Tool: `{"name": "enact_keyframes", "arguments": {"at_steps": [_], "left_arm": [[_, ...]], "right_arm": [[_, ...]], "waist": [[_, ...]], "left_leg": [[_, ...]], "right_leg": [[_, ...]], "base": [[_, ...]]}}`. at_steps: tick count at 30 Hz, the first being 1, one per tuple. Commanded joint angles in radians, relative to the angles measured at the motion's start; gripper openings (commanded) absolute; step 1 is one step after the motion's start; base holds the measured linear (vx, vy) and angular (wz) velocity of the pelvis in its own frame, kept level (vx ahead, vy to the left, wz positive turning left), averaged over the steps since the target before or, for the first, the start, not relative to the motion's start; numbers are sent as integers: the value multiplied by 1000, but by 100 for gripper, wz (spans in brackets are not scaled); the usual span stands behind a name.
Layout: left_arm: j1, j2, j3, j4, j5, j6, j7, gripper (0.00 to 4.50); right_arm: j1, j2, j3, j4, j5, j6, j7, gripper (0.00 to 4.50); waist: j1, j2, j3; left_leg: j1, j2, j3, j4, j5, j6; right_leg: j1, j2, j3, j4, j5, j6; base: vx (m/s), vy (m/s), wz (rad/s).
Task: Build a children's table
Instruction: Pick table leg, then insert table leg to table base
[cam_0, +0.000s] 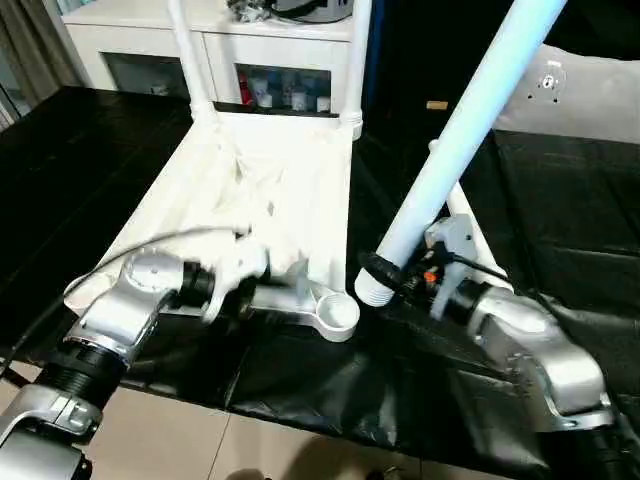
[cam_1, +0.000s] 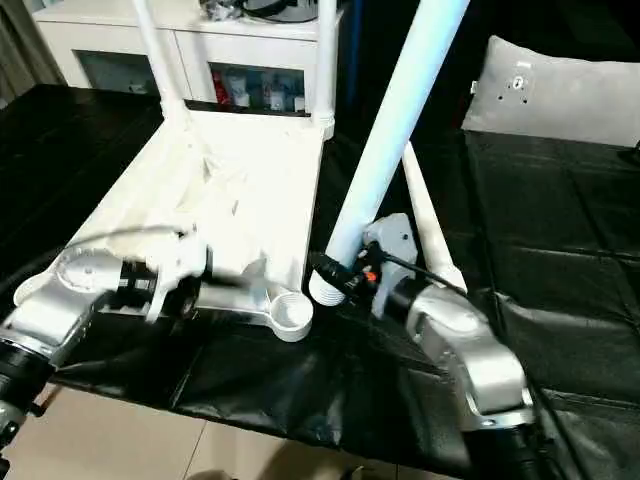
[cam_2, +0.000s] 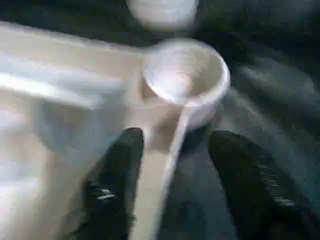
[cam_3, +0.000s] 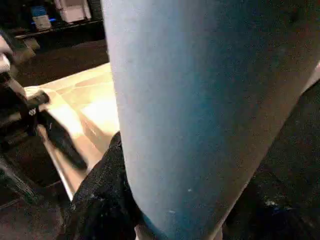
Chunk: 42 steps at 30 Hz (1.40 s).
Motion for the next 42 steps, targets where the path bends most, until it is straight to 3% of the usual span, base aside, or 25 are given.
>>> {"name": "enact_keyframes", "arguments": {"at_steps": [1, 2, 9, 17, 22, 27, 34, 37, 42], "left_arm": [[-18, 11, -14, 22, 11, -7, -41, 213], [-22, 10, -16, 37, 12, -16, -51, 197], [-76, -25, -1, 182, 65, -120, -21, 142], [-113, -40, -3, 277, 105, -184, -12, 75], [-130, -42, -7, 326, 137, -227, -17, 42], [-114, -72, 10, 288, 114, -212, -2, 17], [-75, -156, 37, 186, 64, -171, 27, 0], [-64, -154, 27, 180, 96, -179, 43, 0], [-57, -141, 17, 175, 134, -191, 58, 0]], "right_arm": [[11, -9, -15, -38, 14, 16, 12, 188], [14, -12, -17, -43, 17, 25, 12, 188], [21, -21, -7, -67, 32, 47, 15, 188], [21, -31, -4, -79, 38, 58, 19, 188], [16, -35, -5, -87, 44, 69, 22, 188], [-16, -31, -9, -106, 69, 100, 23, 188], [-52, -36, 29, -113, 55, 147, 17, 188], [-63, -35, 47, -92, 44, 154, 13, 188], [-95, -41, 77, -57, 26, 164, 35, 188]], "waist": [[-1, 11, -73], [0, 7, -72], [0, 3, -71], [2, 6, -73], [3, 2, -70], [-4, 7, -72], [-9, -1, -79], [-11, -2, -76], [-12, -6, -74]], "left_leg": [[-10, 30, 5, -74, -128, 12], [-9, 30, 6, -74, -135, 10], [-7, 26, 8, -74, -134, 16], [-9, 33, 5, -74, -126, 11], [-9, 31, 5, -77, -140, 11], [-11, 34, 3, -76, -136, 7], [-17, 31, 6, -68, -67, 22], [-16, 27, 9, -67, -82, 29], [-14, 32, 8, -71, -98, 26]], "right_leg": [[73, -73, 52, -81, -299, -132], [74, -74, 52, -82, -320, -132], [72, -71, 50, -94, -382, -95], [73, -75, 51, -85, -333, -121], [74, -77, 51, -94, -404, -88], [75, -77, 50, -89, -366, -108], [84, -75, 51, -70, -221, -162], [82, -73, 49, -81, -281, -146], [78, -75, 50, -82, -323, -132]], "base": [[0, 0, 0], [0, 0, 0], [0, 0, 0], [0, 0, 0], [0, 0, 0], [0, 0, 0], [0, 0, 0], [0, 0, 0], [0, 0, 0]]}}
